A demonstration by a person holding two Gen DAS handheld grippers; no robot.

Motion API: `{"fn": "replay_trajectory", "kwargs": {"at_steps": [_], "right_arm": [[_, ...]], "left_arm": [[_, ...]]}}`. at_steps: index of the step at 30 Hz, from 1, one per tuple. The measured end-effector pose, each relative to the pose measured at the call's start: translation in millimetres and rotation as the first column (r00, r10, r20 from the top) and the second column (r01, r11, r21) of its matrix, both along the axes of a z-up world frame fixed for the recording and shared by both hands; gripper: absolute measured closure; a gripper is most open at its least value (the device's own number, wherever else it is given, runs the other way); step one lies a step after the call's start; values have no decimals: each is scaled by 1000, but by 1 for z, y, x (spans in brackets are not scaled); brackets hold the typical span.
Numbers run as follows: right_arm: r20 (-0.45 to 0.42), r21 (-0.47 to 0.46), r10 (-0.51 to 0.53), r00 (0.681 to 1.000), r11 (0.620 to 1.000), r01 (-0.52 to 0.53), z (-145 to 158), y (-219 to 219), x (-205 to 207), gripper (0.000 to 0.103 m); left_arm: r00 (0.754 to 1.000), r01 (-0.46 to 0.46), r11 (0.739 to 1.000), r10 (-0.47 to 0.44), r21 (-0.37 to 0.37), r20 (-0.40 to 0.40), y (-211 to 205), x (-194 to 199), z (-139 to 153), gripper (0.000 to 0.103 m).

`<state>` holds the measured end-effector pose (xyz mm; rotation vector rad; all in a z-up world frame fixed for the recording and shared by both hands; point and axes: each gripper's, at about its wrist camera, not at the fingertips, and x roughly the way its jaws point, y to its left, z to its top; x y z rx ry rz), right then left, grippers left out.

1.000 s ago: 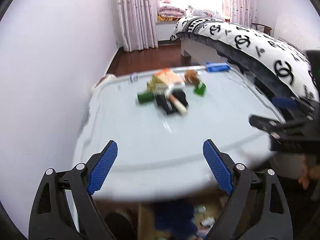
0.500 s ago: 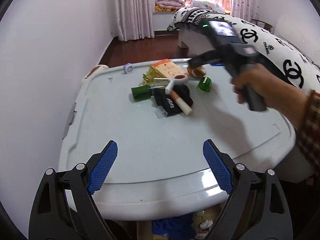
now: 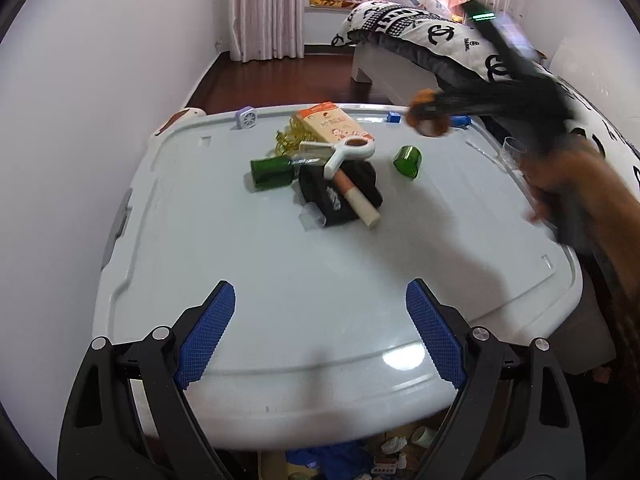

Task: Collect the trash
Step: 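Grasp the orange sock with the right tool while the left tool grasps the green cup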

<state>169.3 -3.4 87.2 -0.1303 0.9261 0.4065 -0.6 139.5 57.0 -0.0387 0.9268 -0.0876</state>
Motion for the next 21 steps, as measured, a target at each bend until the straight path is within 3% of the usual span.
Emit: {"fn": "replay_trajectory", "kwargs": {"at_steps": [4, 6, 7, 11, 15, 21], "right_arm": [[73, -22, 60, 996, 998, -58, 42, -26, -64, 78], [89, -23, 65, 994, 998, -63, 56, -46, -93, 77], [87, -15, 57, 995, 998, -56, 60, -60, -109, 77], [93, 45, 9, 996, 999, -14, 60, -100, -152, 75], [90, 83, -32, 995, 996, 25, 51, -118, -160, 74], [89, 80, -37, 995, 996, 30, 44, -134, -159, 72]], "left_arm": [[995, 99, 995, -99, -11, -18, -13, 42, 10, 18], [988, 154, 988, -154, 15, 10, -23, 68, 13, 18], [983, 183, 982, -185, 52, 21, -33, 84, 14, 18], [965, 259, 963, -262, 67, 33, -73, 128, 0, 18], [949, 316, 947, -314, 61, -38, -116, 168, -30, 25], [954, 295, 947, -285, 127, -92, -140, 205, -64, 29]]}}
